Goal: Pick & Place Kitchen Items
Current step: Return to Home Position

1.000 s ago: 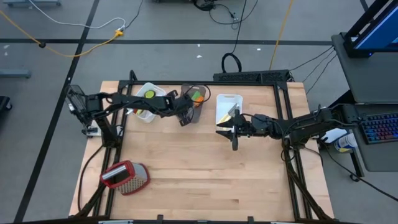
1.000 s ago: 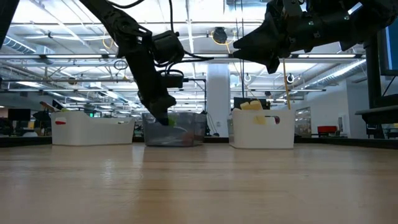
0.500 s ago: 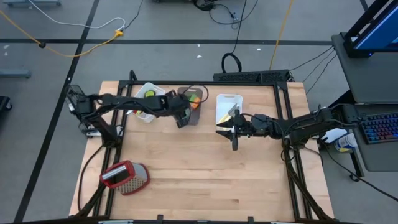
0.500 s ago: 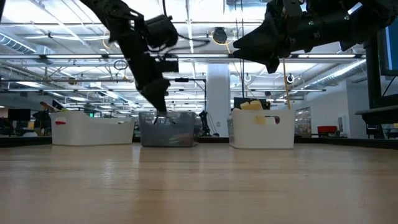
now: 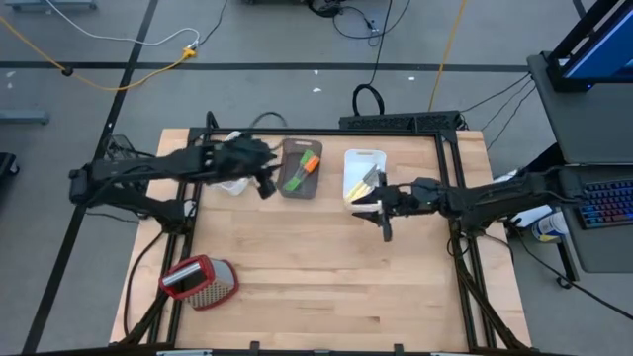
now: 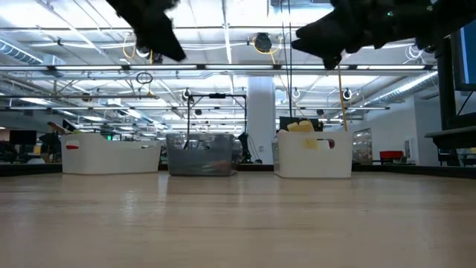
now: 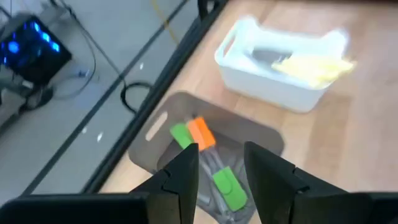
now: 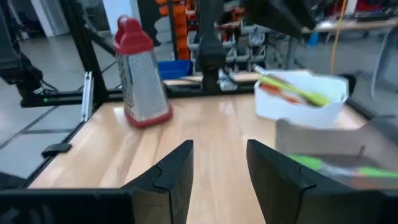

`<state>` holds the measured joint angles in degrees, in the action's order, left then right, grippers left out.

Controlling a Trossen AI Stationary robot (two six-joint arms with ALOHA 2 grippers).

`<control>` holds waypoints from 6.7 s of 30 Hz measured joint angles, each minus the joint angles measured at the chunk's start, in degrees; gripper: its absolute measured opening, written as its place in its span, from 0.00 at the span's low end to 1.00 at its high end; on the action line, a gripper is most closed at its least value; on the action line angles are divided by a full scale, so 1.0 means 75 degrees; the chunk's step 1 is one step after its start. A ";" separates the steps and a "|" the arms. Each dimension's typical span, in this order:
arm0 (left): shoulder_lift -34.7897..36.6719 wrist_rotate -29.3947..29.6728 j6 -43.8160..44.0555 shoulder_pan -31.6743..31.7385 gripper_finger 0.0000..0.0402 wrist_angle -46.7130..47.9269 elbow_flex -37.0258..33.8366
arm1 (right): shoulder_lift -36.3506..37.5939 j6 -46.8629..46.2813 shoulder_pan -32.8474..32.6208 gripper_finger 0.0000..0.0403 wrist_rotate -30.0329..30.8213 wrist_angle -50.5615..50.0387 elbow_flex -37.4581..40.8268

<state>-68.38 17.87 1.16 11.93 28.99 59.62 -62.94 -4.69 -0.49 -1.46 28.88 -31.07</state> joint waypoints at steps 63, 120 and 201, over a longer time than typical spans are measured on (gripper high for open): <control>0.9081 -0.1072 -0.1340 -0.0994 0.33 -0.3039 -0.6775 | 0.8390 0.0784 0.0003 0.01 -0.0005 -0.4448 0.2815; 0.9073 -0.2175 -0.1680 -0.0994 0.33 -0.4654 -0.7861 | 0.8351 0.0430 0.0003 0.01 -0.0617 -0.4119 0.3310; 0.9070 -0.2172 -0.1692 -0.0994 0.33 -0.4686 -0.7858 | 0.8335 0.1522 0.0002 0.01 -0.0609 -0.2738 0.4027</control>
<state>-0.36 1.58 -11.53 4.47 -6.15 0.69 -0.43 6.72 -0.48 -6.03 8.34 -0.86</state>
